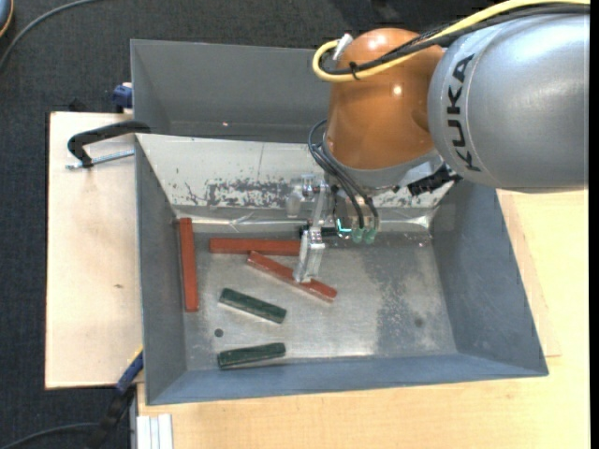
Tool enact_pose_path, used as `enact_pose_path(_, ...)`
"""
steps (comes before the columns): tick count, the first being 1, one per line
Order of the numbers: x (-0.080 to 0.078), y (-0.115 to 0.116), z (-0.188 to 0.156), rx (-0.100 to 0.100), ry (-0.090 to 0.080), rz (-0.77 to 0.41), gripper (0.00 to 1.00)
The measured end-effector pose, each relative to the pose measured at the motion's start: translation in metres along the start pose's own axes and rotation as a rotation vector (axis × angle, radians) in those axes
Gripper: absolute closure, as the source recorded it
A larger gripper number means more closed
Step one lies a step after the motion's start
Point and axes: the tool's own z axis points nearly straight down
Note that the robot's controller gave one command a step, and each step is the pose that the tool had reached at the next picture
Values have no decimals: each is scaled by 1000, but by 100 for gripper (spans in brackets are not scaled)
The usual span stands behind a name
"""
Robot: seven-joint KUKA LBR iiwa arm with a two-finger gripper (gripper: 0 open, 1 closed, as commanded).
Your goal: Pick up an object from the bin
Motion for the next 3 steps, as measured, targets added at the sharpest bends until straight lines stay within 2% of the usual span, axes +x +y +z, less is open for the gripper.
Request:
enact_pose_path(1,25,20,137,0,-3,-246,0)
enact_pose_path(2,28,6,50,2,-16,-537,0)
enact_pose_path(3,19,31,143,-1,-4,-418,0)
